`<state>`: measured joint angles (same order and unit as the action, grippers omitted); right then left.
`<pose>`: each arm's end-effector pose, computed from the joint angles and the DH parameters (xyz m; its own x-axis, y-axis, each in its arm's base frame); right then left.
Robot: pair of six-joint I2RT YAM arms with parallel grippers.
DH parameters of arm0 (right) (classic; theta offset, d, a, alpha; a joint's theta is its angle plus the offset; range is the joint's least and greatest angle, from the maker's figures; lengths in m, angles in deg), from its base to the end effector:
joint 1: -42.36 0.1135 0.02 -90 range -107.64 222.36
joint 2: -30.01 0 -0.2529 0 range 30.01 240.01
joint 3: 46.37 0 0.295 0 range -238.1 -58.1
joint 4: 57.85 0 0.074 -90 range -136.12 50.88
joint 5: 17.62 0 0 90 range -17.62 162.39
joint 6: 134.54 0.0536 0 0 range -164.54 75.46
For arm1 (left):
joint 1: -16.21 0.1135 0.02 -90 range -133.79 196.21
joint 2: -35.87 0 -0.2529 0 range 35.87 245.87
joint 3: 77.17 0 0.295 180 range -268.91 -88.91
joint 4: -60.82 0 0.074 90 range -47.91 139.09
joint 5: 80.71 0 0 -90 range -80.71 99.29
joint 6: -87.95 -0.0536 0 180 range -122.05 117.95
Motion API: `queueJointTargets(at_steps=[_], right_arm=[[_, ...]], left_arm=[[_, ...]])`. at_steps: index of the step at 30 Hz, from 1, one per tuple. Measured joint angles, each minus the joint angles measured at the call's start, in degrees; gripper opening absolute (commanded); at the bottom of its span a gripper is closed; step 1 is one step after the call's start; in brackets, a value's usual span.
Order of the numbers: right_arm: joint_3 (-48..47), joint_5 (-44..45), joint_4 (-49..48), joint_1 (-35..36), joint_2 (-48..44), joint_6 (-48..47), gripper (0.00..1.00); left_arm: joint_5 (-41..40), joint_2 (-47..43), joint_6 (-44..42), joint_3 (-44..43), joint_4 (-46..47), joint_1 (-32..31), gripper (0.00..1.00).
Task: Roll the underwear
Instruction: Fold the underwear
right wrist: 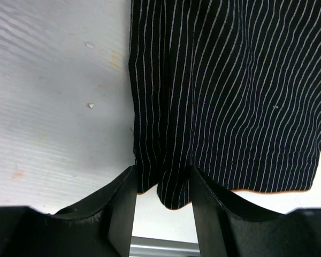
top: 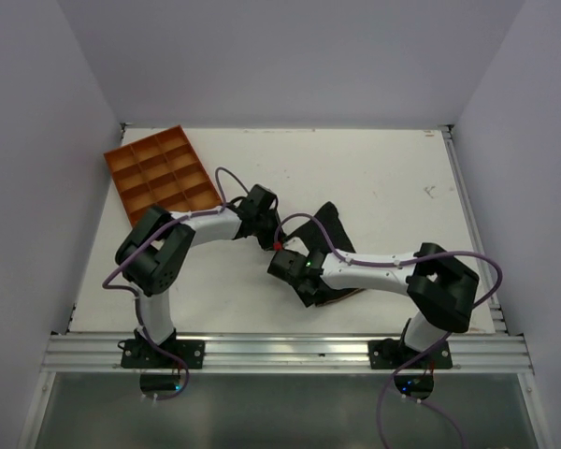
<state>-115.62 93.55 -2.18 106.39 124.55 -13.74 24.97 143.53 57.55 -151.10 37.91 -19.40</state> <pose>0.1603 0.2848 0.1171 -0.7880 -0.5274 -0.3176 -0.4773 0.8492 -0.2259 0.3258 -0.2512 0.0858 -0.9314 -0.3544 -0.0836 -0.2409 0.7718 -0.5885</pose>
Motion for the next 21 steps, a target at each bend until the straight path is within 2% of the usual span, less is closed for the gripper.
queueJointTargets(at_steps=[3, 6, 7, 9, 12, 20, 21], right_arm=[[0.00, 0.70, 0.52, 0.61, 0.59, 0.37, 0.42], [0.00, 1.05, 0.63, 1.53, 1.42, 0.96, 0.32], [0.00, 1.36, 0.70, 1.79, 1.81, 1.18, 0.24], [0.00, 1.66, 0.85, 2.14, 2.40, 1.38, 0.17], [0.00, 1.79, 1.07, 2.45, 2.62, 1.46, 0.00], [0.04, 1.38, 1.11, 2.60, 2.36, 1.77, 0.00], [0.24, 1.05, 0.92, 2.69, 1.97, 1.77, 0.00]], left_arm=[[-0.02, 0.33, -0.02, 0.00, -0.15, 0.02, 0.00], [-0.09, 0.33, -0.09, 0.00, -0.33, 0.11, 0.00], [-0.24, 0.33, -0.11, 0.02, -0.48, 0.20, 0.00], [-0.63, 0.33, -0.15, 0.00, -1.01, 0.33, 0.00], [-1.18, 0.33, -0.15, 0.00, -2.27, 0.48, 0.00], [-2.12, -1.53, -0.33, 0.22, -7.06, 1.38, 0.00], [-2.51, -2.29, -0.48, 0.44, -7.93, 1.44, 0.05]])
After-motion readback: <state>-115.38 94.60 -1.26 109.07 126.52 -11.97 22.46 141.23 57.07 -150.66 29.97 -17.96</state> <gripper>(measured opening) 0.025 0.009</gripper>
